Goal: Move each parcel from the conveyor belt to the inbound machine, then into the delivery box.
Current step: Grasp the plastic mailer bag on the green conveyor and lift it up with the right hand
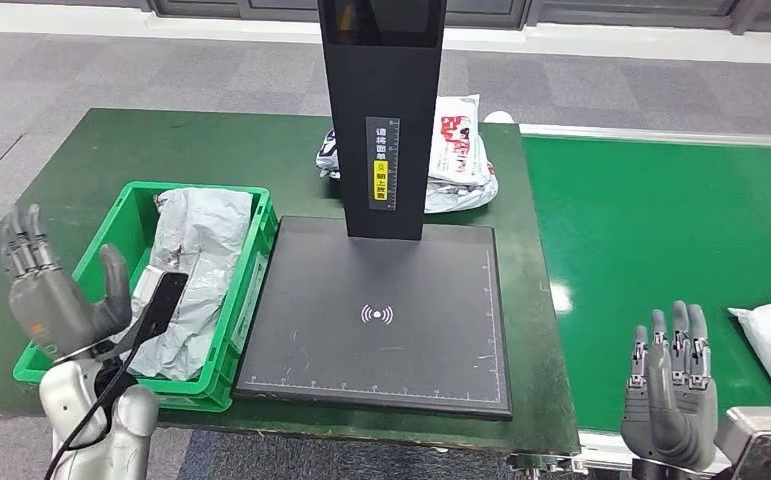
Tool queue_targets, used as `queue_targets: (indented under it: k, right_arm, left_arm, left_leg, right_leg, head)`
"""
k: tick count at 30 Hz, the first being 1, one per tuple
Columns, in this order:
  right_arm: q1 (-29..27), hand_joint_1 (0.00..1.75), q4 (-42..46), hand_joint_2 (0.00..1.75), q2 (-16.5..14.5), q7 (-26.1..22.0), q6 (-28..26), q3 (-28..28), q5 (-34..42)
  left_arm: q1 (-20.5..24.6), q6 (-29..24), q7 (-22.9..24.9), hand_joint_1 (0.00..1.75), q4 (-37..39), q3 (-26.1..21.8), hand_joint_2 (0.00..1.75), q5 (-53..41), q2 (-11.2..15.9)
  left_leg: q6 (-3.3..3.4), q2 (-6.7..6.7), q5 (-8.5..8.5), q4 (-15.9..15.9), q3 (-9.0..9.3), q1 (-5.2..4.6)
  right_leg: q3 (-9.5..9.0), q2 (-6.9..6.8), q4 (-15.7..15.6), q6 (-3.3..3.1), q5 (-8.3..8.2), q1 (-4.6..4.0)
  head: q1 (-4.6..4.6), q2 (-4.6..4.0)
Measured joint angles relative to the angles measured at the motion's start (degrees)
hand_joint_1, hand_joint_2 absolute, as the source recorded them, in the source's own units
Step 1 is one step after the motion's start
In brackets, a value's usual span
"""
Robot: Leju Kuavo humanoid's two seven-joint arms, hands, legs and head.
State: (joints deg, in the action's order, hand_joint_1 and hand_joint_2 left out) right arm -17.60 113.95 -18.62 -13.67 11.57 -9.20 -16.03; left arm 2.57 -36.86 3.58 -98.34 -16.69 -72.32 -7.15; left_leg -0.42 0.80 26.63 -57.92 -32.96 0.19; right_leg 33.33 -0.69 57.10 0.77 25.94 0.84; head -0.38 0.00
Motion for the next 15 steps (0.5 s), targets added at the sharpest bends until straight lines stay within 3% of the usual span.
queue_targets:
  k: [2,4,6,15]
  right_arm:
    - [1.1,0.0,-0.7,1.75,0.2,0.9,-1.0,-0.5,-1.1]
    - [2.5,0.0,-1.6,1.75,0.6,2.0,-2.1,-1.2,-2.4]
    - [3.7,0.0,-2.5,1.75,1.4,3.2,-2.8,-2.1,-4.0]
    - [14.3,0.0,-13.8,1.75,8.3,10.0,-4.6,-12.7,-16.2]
  left_arm:
    - [-2.2,-2.5,-6.9,0.0,-3.8,0.7,1.75,6.3,-1.1]
    - [-4.1,-2.8,-12.9,0.0,-6.8,1.6,1.75,12.4,-2.3]
    - [-5.6,-2.2,-15.9,0.0,-8.8,3.1,1.75,17.3,-3.0]
    - [-7.8,11.8,-15.3,0.0,-8.9,11.8,1.75,26.4,-4.5]
  left_leg:
    - [0.03,-0.02,0.02,0.0,0.0,-0.01]
    - [0.05,-0.05,0.04,0.0,0.0,-0.01]
    - [0.06,-0.05,0.04,0.0,0.0,-0.02]
    - [0.22,-0.09,-0.07,-0.1,-0.01,-0.05]
  right_leg:
    - [0.0,-0.01,0.0,0.01,0.02,0.0]
    - [-0.01,-0.05,0.0,0.03,0.04,0.01]
    - [-0.02,-0.06,0.0,0.04,0.04,0.02]
    - [-0.07,-0.11,-0.1,0.19,-0.15,0.04]
  head:
    - [-0.01,0.0]
    - [-0.01,0.0]
    - [0.01,0.0]
    - [0.01,0.0]
